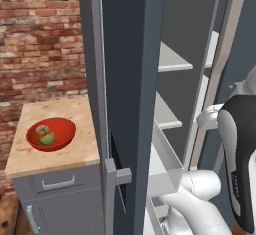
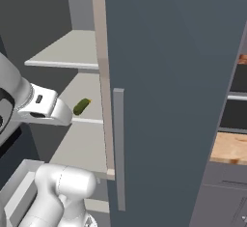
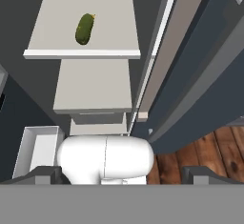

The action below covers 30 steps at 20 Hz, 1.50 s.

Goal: Take the cucumber, mushroom, and lemon wedge from the freezer and place them in the bowl on the counter.

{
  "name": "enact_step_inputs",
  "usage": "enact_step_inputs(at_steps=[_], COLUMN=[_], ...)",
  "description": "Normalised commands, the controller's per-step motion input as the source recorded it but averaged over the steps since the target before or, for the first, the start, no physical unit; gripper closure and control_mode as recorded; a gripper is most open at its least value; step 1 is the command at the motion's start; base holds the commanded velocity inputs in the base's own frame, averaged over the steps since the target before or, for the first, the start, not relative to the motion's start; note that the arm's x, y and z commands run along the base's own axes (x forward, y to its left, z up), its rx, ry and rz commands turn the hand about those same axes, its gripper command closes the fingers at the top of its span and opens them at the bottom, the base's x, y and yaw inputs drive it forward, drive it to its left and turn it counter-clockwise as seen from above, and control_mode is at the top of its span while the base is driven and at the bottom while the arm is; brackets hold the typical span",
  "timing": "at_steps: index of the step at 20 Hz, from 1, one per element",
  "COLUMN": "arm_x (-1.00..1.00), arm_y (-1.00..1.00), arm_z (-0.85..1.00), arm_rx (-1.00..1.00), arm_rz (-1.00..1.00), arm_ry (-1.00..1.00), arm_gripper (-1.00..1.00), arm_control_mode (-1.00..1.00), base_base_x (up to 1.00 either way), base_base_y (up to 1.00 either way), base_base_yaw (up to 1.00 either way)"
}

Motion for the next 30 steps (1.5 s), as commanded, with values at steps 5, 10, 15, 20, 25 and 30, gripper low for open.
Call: enact_step_inputs(at_steps=[5, 10, 15, 20, 25, 30], arm_x=[0.00, 0.18, 0.55, 0.40, 0.08, 0.06], arm_y=[0.00, 0.07, 0.07, 0.15, 0.33, 0.52], arm_z=[-0.03, -0.29, -0.27, -0.15, -0.03, -0.11], arm_rx=[0.00, 0.01, 0.08, 0.07, 0.01, 0.00], arm_rz=[0.00, 0.02, 0.07, 0.03, 0.00, -0.01], arm_ry=[0.00, -0.04, -0.10, -0.02, 0.00, 0.00], arm_gripper=[-1.00, -1.00, -1.00, -1.00, -1.00, -1.00], arm_control_mode=[-1.00, -1.00, -1.00, -1.00, -1.00, -1.00], base_base_x=[0.00, 0.00, 0.00, 0.00, 0.00, 0.00], base_base_y=[0.00, 0.00, 0.00, 0.00, 0.00, 0.00], base_base_yaw=[0.00, 0.00, 0.00, 0.00, 0.00, 0.00])
